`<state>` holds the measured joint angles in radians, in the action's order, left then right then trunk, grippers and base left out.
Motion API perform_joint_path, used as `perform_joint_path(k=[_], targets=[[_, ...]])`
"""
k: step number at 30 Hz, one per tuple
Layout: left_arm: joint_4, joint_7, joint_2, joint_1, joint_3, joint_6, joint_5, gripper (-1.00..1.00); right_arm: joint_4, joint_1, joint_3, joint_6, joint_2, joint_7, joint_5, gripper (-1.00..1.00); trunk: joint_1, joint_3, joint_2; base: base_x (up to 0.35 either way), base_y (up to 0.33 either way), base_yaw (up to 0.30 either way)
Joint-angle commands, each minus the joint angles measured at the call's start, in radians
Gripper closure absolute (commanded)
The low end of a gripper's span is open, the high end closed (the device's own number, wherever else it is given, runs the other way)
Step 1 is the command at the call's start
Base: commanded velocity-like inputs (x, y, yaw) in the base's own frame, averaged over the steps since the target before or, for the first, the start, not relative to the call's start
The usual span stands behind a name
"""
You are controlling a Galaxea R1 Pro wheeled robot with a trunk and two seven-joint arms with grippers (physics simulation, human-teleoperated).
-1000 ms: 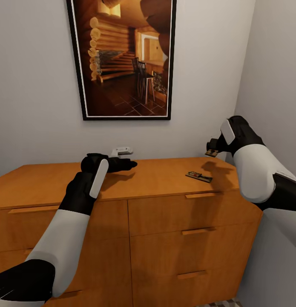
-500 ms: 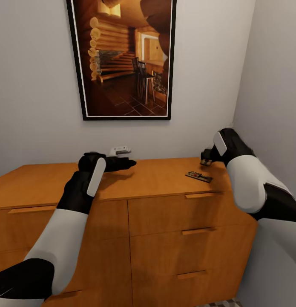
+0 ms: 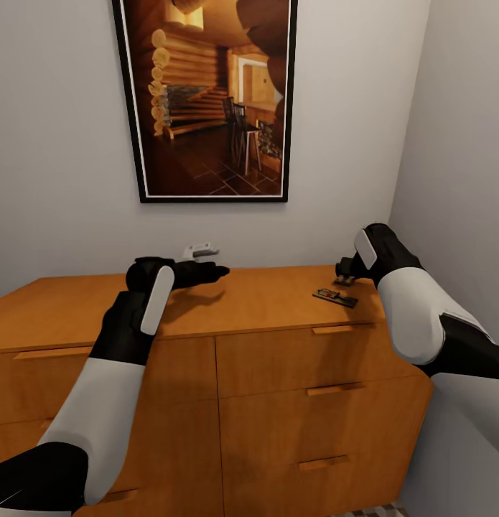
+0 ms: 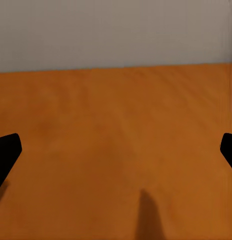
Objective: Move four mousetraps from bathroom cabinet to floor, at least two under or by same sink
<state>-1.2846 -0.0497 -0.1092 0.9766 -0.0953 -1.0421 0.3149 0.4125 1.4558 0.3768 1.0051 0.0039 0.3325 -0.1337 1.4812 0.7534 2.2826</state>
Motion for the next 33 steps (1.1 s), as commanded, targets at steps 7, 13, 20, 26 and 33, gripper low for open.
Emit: perform_joint_path(k=[7, 13, 20, 26, 33], targets=[[-0.039, -0.005, 0.0, 0.001, -0.001, -0.004, 0.006, -1.0, 0.003, 0.0, 0.008, 0.029, 0.0, -0.002, -0.019, 1.0, 0.0, 0.001, 0.0, 0.0, 0.0, 0.0], [-0.071, -0.005, 0.0, 0.001, -0.001, -0.004, 0.006, -1.0, 0.009, 0.0, 0.008, 0.042, -0.001, -0.001, -0.018, 1.0, 0.0, 0.001, 0.0, 0.0, 0.0, 0.0], [-0.13, -0.005, 0.0, 0.001, -0.001, -0.004, 0.006, -1.0, -0.024, 0.0, 0.008, 0.042, -0.001, -0.002, -0.092, 1.0, 0.0, 0.001, 0.0, 0.0, 0.0, 0.0], [-0.13, -0.005, 0.0, 0.001, -0.001, -0.004, 0.006, -1.0, -0.008, 0.0, 0.008, 0.042, -0.001, -0.002, -0.092, 1.0, 0.0, 0.001, 0.0, 0.0, 0.0, 0.0], [-0.13, -0.005, 0.0, 0.001, -0.001, -0.004, 0.007, -1.0, 0.059, 0.0, 0.008, 0.042, 0.0, -0.002, -0.092, 1.0, 0.0, 0.001, 0.0, 0.0, 0.0, 0.0]])
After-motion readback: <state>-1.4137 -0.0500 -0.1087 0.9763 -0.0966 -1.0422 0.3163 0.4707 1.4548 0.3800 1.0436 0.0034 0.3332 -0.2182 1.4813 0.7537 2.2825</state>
